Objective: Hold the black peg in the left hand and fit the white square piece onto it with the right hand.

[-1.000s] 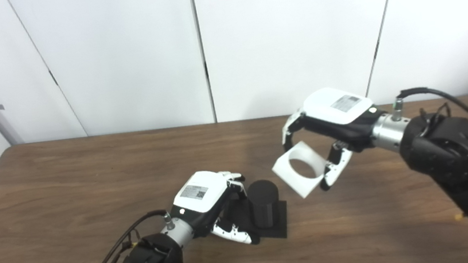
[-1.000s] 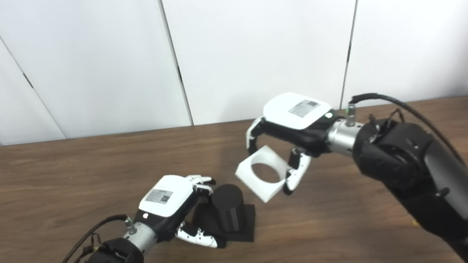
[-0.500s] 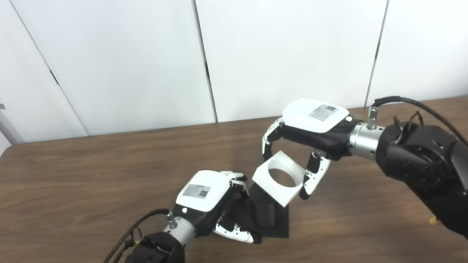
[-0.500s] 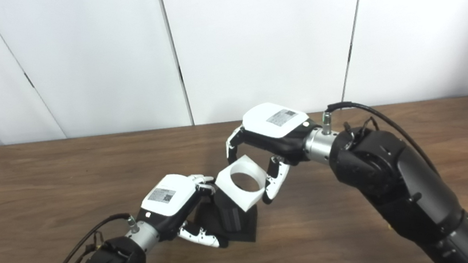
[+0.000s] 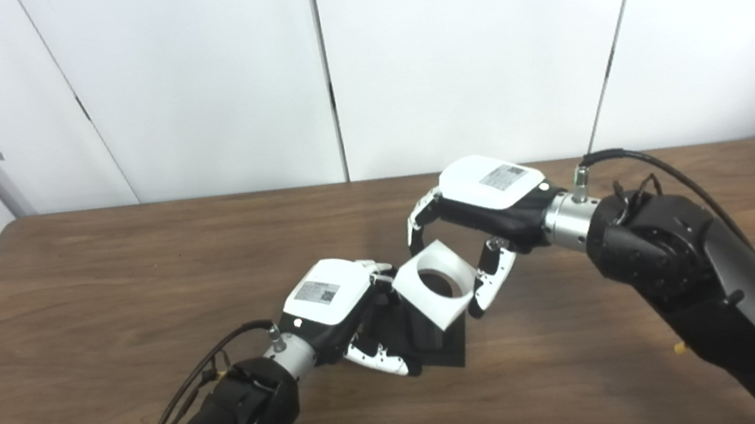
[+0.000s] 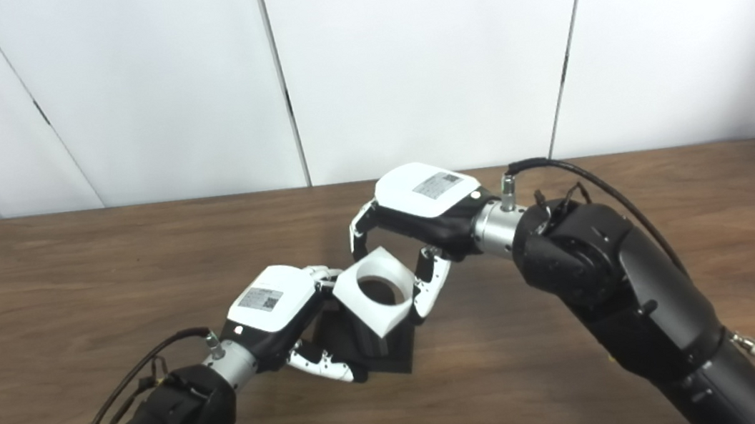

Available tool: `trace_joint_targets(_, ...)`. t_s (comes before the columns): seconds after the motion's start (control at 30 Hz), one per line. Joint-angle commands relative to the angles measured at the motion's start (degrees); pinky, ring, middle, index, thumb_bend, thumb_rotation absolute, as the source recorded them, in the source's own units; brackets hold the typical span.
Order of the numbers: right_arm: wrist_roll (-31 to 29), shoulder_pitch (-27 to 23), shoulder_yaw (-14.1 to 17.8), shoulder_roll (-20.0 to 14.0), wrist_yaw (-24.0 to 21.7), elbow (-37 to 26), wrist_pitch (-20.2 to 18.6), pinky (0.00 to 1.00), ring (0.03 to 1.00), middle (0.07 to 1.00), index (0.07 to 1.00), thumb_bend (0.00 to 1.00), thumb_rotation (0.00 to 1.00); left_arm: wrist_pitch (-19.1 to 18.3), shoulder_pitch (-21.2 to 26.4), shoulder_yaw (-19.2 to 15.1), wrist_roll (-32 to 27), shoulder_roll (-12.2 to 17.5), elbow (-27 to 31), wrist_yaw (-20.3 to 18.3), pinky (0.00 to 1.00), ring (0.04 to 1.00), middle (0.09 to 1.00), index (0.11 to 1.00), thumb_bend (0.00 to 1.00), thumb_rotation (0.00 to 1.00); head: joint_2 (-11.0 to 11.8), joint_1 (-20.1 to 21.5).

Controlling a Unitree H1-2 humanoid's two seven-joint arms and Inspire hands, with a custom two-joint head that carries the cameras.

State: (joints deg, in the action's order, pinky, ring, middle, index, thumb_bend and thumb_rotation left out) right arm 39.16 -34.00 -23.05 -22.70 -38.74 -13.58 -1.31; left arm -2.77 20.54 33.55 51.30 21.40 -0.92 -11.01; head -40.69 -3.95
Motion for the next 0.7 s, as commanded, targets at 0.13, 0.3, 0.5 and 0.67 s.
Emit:
trace_joint_targets(0.13,-0.09,-1.88,-0.12,0.6,0.61,0.48,0.73,0.79,0.79,0.724,0.476,0.52,0.13,-0.17,-2.5,3.28,2.36,-0.71,-1.04,-5.25,0.8,0.867,0.852,0.493,0.52,0.07,-0.16,-0.13)
trace_joint_targets(0.3,0.08,-2.0,-0.87,1.17,0.65,1.57,1.25,0.8,0.787,0.721,0.476,0.52,0.13,-0.26,-2.36,3.42,2.49,-0.98,-1.22,-5.14,0.8,0.863,0.852,0.493,0.52,0.07,-0.22,-0.26)
trace_joint_targets(0.5,1.33,-3.13,-3.03,1.84,-0.89,2.5,0.93,0.83,0.801,0.729,0.476,0.52,0.13,-0.14,-2.24,3.6,2.64,-1.27,-1.33,-4.99,0.79,0.864,0.849,0.492,0.52,0.07,-0.34,-0.55)
trace_joint_targets(0.67,1.93,-4.0,-4.4,2.5,-1.23,3.86,1.81,0.83,0.807,0.727,0.476,0.52,0.13,-0.19,-2.14,3.68,2.63,-1.44,-1.52,-5.03,0.79,0.868,0.853,0.492,0.52,0.07,-0.52,-0.61)
